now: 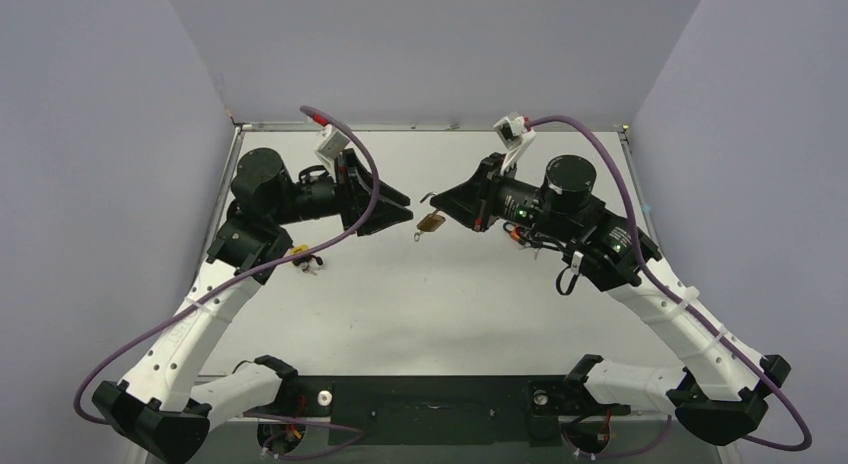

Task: Lock with the key
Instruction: Pick up the lock from the center of the board, then lock the lock.

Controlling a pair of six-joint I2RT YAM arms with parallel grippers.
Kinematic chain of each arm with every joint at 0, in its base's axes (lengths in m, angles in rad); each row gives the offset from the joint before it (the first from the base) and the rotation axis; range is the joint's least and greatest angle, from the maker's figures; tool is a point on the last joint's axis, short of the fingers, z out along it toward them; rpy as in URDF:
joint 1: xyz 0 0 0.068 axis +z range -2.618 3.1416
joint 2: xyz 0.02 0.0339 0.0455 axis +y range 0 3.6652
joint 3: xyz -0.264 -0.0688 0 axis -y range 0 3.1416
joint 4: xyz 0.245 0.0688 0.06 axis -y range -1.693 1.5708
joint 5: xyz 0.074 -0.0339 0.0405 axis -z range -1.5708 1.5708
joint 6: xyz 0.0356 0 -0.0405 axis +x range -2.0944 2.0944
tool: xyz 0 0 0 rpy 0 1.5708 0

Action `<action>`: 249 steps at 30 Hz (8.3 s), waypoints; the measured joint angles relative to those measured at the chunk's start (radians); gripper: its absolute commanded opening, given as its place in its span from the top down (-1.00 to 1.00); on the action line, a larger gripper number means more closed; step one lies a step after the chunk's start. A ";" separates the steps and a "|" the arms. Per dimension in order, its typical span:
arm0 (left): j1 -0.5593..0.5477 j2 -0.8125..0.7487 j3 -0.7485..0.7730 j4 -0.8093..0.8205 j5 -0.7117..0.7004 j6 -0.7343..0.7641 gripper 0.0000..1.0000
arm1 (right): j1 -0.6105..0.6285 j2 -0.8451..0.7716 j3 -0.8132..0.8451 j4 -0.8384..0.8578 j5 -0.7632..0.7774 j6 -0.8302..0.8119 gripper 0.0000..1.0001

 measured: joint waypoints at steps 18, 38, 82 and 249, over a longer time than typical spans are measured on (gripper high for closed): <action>0.000 -0.072 -0.055 0.376 -0.108 -0.096 0.02 | -0.038 0.023 0.163 0.218 0.122 0.417 1.00; -0.011 0.021 0.012 0.556 -0.108 -0.193 0.03 | -0.027 0.052 0.129 0.312 0.160 0.566 1.00; -0.055 0.089 0.068 0.494 -0.148 -0.200 1.00 | -0.010 0.060 0.113 0.305 0.184 0.470 -0.39; -0.067 -0.063 0.132 0.103 0.075 -0.168 -0.05 | 0.101 -0.149 -0.041 0.193 -0.101 0.035 1.00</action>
